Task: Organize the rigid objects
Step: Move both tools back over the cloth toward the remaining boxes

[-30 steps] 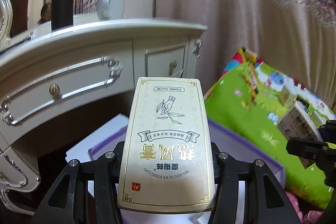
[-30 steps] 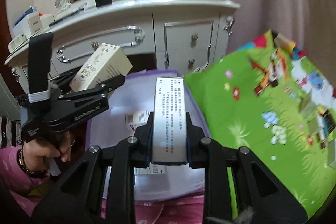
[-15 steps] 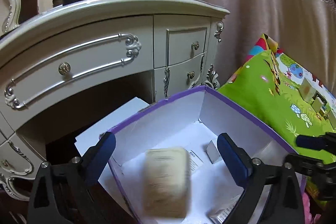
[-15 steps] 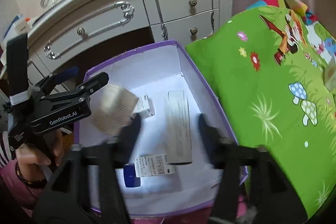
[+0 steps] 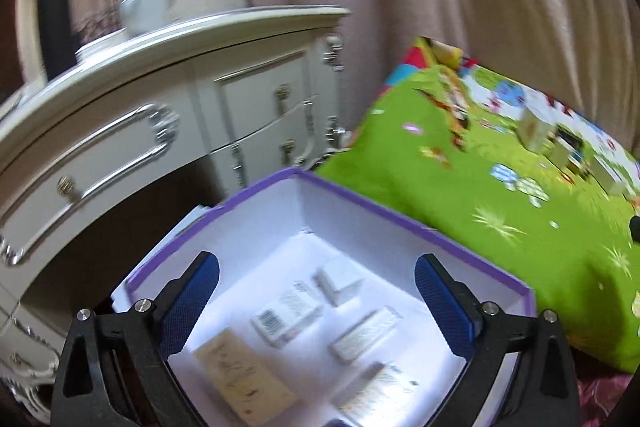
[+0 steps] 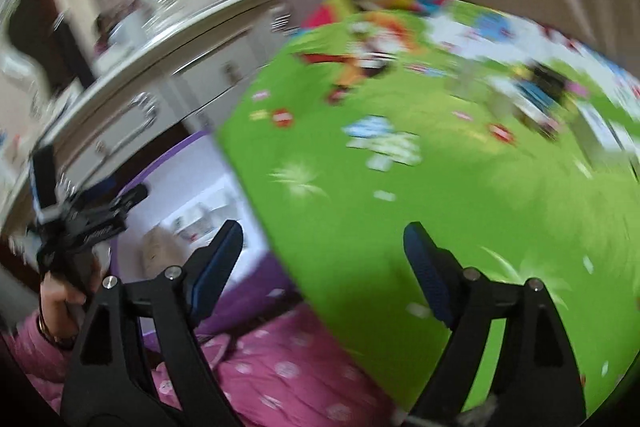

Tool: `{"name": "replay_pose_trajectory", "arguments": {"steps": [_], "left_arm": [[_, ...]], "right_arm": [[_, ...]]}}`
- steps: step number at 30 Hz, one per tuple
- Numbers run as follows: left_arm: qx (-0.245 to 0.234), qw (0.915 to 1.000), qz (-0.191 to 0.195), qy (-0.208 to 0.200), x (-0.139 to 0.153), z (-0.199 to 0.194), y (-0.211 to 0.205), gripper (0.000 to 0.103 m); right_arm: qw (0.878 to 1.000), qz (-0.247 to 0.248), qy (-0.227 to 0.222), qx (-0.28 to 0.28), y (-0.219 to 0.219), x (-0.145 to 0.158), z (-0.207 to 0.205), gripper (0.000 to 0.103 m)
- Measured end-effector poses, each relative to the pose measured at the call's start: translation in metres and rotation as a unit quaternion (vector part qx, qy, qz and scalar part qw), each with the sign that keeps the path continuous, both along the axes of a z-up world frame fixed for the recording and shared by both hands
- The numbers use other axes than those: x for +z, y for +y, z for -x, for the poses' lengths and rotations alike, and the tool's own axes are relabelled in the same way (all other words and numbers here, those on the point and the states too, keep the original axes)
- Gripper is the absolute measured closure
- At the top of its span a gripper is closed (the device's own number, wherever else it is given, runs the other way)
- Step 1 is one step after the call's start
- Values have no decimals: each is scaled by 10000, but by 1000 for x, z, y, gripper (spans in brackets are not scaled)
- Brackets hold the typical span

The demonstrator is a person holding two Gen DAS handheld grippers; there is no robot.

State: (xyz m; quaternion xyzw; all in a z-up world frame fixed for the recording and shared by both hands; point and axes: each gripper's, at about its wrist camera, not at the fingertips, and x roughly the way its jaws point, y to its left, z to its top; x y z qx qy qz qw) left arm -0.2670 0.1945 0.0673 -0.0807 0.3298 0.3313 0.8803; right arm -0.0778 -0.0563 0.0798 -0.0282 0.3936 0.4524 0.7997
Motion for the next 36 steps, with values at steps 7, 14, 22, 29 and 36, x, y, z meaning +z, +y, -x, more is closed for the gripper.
{"name": "replay_pose_trajectory", "arguments": {"steps": [7, 14, 22, 29, 36], "left_arm": [[-897, 9944, -402, 398, 7, -51, -59, 3], [-1824, 9807, 115, 695, -4, -111, -109, 0], [-2931, 9519, 266, 854, -24, -234, -180, 0], [-3012, 9486, 370, 903, -50, -318, -187, 0], [-2845, 9486, 1093, 851, -66, -331, -154, 0]], "right_arm": [[9908, -200, 422, -1271, -87, -19, -42, 18], [9810, -177, 310, -1909, -147, -29, -57, 14], [9670, 18, 300, -2530, -203, -49, -73, 13], [9596, 283, 397, -2771, -226, -65, -88, 12], [9729, 501, 547, -2191, -179, -67, -140, 12]]}}
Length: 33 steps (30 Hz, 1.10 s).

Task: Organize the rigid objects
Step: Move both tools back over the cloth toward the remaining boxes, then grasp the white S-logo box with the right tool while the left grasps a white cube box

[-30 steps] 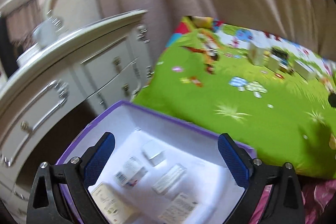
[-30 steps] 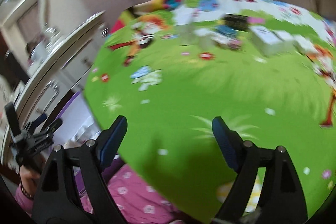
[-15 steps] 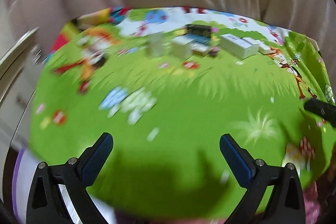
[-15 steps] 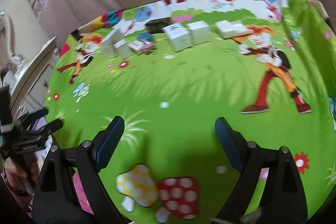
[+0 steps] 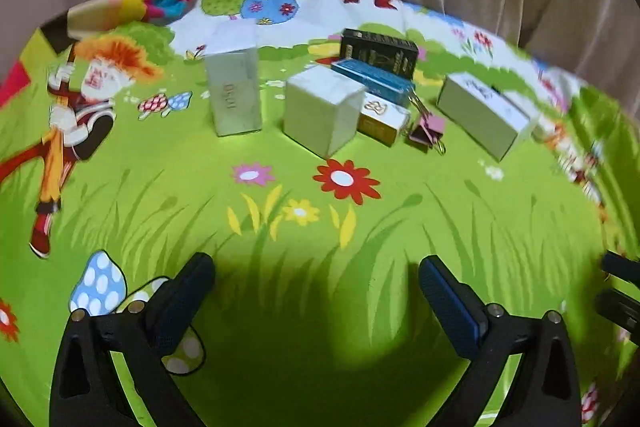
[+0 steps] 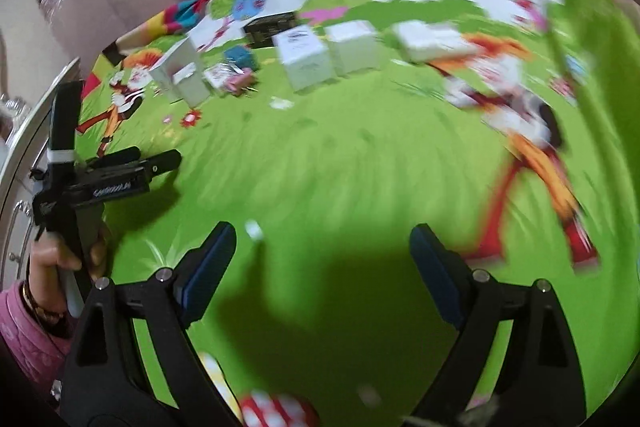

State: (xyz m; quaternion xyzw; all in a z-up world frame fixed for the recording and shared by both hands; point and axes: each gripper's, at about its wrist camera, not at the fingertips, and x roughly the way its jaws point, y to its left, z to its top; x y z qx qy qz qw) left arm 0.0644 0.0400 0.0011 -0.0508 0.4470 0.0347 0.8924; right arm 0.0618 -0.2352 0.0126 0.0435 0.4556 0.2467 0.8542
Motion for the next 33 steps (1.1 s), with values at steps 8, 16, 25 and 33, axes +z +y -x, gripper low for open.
{"name": "replay_pose_trajectory", "arguments": {"steps": [8, 16, 25, 33], "left_arm": [[-17, 9998, -185, 65, -4, -2, -7, 0], [-3, 10000, -20, -4, -1, 1, -3, 0], [35, 9995, -273, 172, -4, -10, -9, 0], [-20, 9990, -229, 392, -3, -100, -2, 9]], "right_arm": [[9949, 863, -184, 492, 82, -11, -114, 10], [9907, 1188, -415, 522, 101, -9, -153, 57], [9924, 1017, -613, 321, 44, -6, -36, 57], [9911, 1103, -694, 255, 41, -5, -21, 56]]}}
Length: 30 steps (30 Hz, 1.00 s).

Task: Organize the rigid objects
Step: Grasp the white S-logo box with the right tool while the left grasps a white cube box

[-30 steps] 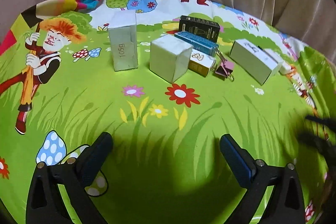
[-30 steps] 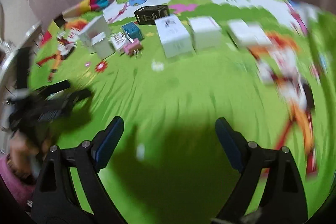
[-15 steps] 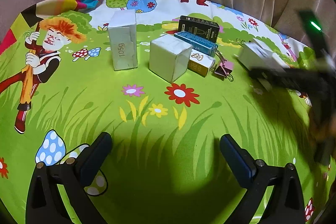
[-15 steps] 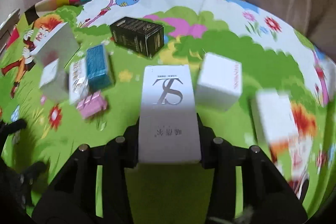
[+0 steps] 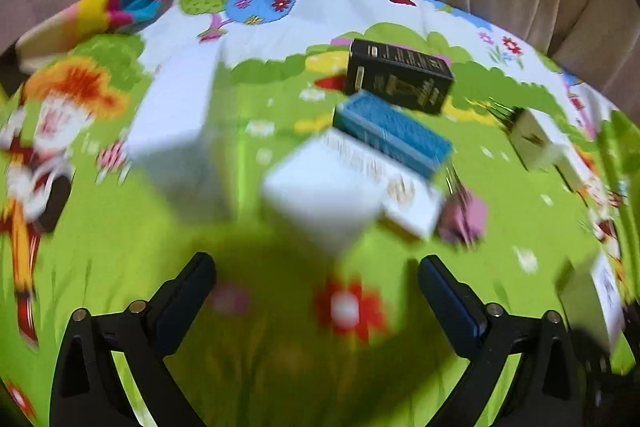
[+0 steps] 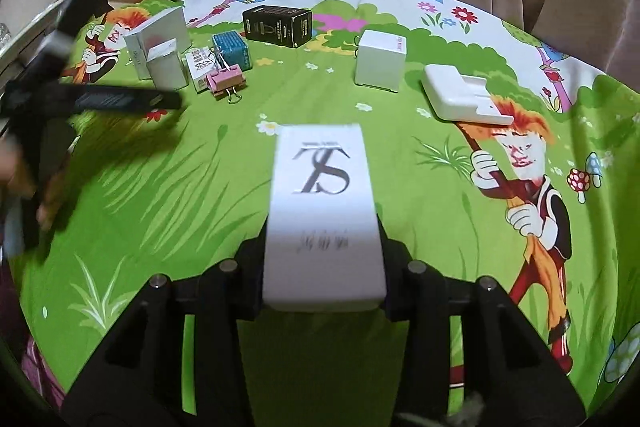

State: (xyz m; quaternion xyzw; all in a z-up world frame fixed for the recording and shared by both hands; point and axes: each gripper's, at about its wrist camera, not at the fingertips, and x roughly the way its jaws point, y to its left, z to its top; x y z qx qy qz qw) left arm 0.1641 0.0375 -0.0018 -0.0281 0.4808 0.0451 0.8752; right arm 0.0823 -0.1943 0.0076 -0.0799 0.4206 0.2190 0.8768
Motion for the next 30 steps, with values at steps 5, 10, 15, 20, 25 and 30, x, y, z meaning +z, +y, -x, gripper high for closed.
{"name": "replay_pose_trajectory", "arguments": {"steps": [5, 10, 15, 20, 25, 30], "left_arm": [[-253, 9994, 77, -200, 7, 2, -8, 52], [-178, 9980, 316, -522, 8, 76, -6, 52], [-63, 9962, 522, -689, 9, 111, 11, 50], [-358, 9971, 324, -589, 6, 108, 1, 25], [-324, 9973, 356, -550, 5, 109, 3, 16], [-441, 9976, -69, -528, 6, 105, 3, 51]], "right_arm": [[10000, -79, 32, 3, 0, -1, -2, 56], [10000, -89, 32, 1, 0, -1, -2, 56], [10000, -57, 15, -4, 1, -1, -2, 56], [10000, -39, 3, -8, 1, -1, -1, 56], [10000, -57, 7, -5, 1, -1, -1, 56], [10000, -57, 5, -4, 1, -2, -1, 56]]}}
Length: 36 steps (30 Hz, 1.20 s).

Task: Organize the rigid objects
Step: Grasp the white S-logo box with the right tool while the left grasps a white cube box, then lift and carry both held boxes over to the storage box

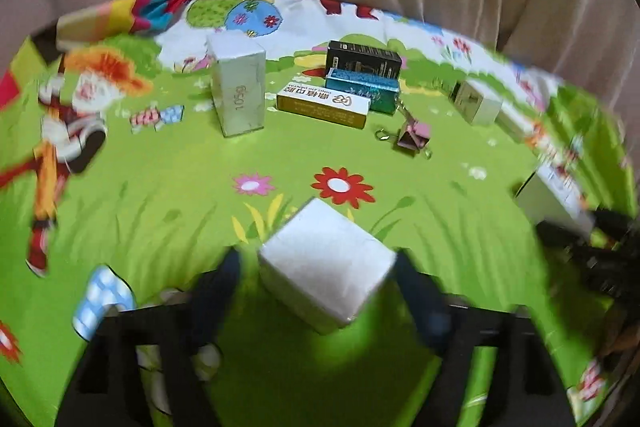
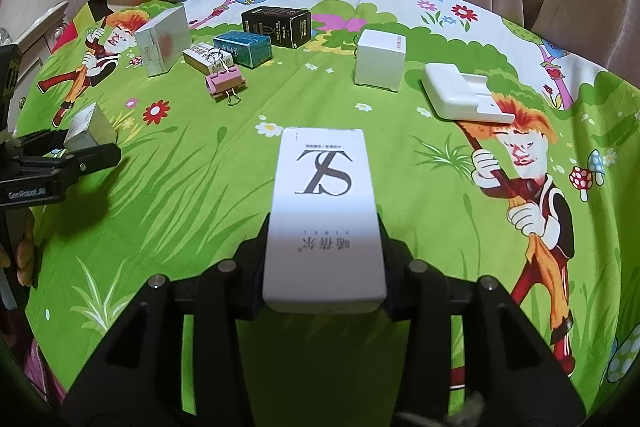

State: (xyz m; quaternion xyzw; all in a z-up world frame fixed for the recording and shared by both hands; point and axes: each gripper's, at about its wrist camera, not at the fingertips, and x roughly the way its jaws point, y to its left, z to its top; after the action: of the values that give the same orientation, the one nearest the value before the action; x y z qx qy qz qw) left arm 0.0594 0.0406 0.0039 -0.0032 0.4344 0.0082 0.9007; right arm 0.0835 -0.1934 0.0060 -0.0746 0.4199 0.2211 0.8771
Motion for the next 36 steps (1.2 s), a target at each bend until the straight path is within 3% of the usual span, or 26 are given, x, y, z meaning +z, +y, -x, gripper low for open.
{"name": "replay_pose_trajectory", "arguments": {"steps": [1, 5, 10, 13, 15, 19, 21, 24, 25, 28, 29, 30, 33, 36], "left_arm": [[-106, 9998, -136, -19, 1, -1, 0, 51], [-433, 9990, -87, 119, 2, 5, 3, 52], [177, 9998, 6, 42, 2, 28, 9, 51], [339, 9993, -162, -18, 2, 29, 3, 49], [242, 9995, -183, 54, 3, 24, 1, 42], [-64, 9980, -623, 47, 2, 21, 1, 29], [-277, 9986, -434, 86, 2, 17, 6, 29], [-634, 9976, -142, 230, 1, 9, 13, 32], [-750, 9968, -60, 257, 1, 6, 15, 33], [-1181, 9927, -75, 228, 2, 7, 11, 49], [-1270, 9916, -74, 218, 3, 8, 9, 59], [-1308, 9911, -112, 233, 3, 8, 8, 60], [-1345, 9905, -177, 241, 4, 15, 3, 61], [-1050, 9942, -63, 243, 4, 27, -1, 62]], "right_arm": [[10000, -1, -1, 0, 0, 0, 0, 56], [10000, -6, 2, 0, 0, 0, 0, 56], [10000, -11, 4, -4, 0, 0, 1, 55], [10000, -3, 0, -9, 0, -1, 1, 53], [10000, -2, 11, -17, 0, -1, 0, 48], [10000, -18, 43, 45, 1, -1, 0, 40], [9997, 8, 63, 218, 5, -2, -1, 28], [9988, 171, 254, 379, 13, 0, -10, 26], [9981, 227, 366, 431, 14, 0, -15, 26], [9964, 370, 510, 573, 17, 0, -20, 27], [9961, 398, 564, 558, 17, 1, -22, 35], [9961, 406, 571, 544, 17, 2, -22, 57], [9954, 521, 580, 552, 18, 4, -19, 58], [9966, 555, 381, 472, 15, 4, -6, 58]]}}
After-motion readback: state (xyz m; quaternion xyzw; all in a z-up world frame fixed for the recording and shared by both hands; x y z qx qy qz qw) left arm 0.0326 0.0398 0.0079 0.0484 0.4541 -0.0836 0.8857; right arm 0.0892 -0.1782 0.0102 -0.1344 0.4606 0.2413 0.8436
